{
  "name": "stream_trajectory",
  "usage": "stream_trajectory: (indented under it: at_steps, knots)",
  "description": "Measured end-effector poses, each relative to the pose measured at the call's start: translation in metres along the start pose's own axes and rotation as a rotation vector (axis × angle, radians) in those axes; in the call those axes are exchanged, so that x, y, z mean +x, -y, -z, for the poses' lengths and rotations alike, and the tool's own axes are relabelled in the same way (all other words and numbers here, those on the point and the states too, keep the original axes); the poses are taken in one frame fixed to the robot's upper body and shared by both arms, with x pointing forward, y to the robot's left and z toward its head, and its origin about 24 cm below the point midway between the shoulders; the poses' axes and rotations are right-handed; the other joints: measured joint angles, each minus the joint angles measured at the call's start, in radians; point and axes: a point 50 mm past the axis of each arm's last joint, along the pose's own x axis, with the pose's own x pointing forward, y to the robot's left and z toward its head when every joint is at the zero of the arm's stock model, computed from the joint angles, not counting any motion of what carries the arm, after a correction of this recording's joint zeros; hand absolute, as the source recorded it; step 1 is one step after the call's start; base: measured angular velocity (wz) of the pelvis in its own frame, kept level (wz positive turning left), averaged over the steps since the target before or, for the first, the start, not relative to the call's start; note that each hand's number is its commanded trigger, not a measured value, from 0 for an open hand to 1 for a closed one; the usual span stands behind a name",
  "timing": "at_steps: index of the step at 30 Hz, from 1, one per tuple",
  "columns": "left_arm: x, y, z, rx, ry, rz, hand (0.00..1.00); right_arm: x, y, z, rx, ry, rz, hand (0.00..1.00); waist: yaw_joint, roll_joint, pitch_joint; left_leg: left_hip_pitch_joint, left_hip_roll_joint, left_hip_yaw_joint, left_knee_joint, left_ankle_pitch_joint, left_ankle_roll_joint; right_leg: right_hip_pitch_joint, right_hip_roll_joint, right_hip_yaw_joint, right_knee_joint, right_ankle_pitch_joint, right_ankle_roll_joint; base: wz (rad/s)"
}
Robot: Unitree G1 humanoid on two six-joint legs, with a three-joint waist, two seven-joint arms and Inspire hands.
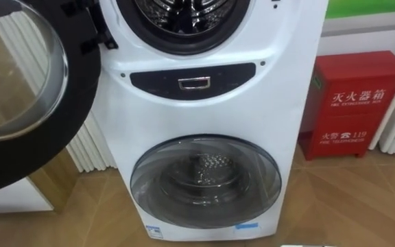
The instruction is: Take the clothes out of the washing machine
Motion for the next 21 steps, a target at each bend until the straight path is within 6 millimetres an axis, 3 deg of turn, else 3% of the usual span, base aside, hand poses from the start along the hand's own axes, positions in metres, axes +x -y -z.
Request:
stream_trajectory:
  at_steps: [2, 5, 12, 16, 21]
  knots:
    - [-0.001, 0.006, 0.003, 0.03, -0.001, 0.02, 0.0, 0.0, -0.001, 0.0, -0.015, -0.002, -0.021, 0.0, -0.014, -0.019, 0.0039, 0.004, 0.0, -0.001, 0.0, 0.0, 0.0, 0.004, 0.0, 0.002, 0.0, 0.0, 0.0, -0.02]
    - [-0.002, 0.013, 0.009, 0.069, -0.015, 0.047, 0.0, 0.0, -0.003, 0.001, -0.043, -0.009, -0.044, 0.0, -0.037, -0.031, 0.0075, -0.003, -0.001, -0.001, 0.0, 0.0, 0.0, 0.0, -0.002, 0.0, 0.001, 0.0, 0.0, 0.06]
    - [-0.01, 0.025, 0.038, 0.291, -0.061, 0.107, 0.0, 0.001, -0.005, 0.0, -0.086, -0.015, -0.062, 0.0, -0.066, -0.024, 0.0119, -0.005, -0.004, -0.028, 0.007, -0.002, 0.005, 0.014, -0.005, -0.03, 0.002, 0.005, 0.004, 0.15]
    - [-0.019, 0.027, 0.064, 0.313, -0.129, 0.132, 0.0, 0.004, -0.016, -0.011, -0.083, 0.011, -0.1, 0.0, -0.067, -0.021, 0.0125, -0.011, -0.005, -0.035, 0.015, 0.0, 0.008, 0.016, -0.007, -0.031, 0.003, 0.006, 0.003, 0.08]
    - [-0.038, 0.029, 0.108, 0.338, -0.252, 0.188, 0.0, 0.005, -0.022, -0.015, -0.082, 0.021, -0.135, 0.0, -0.086, -0.035, 0.0123, -0.024, -0.016, -0.05, 0.018, 0.008, 0.016, 0.013, -0.017, -0.037, 0.002, 0.006, 0.005, 0.12]
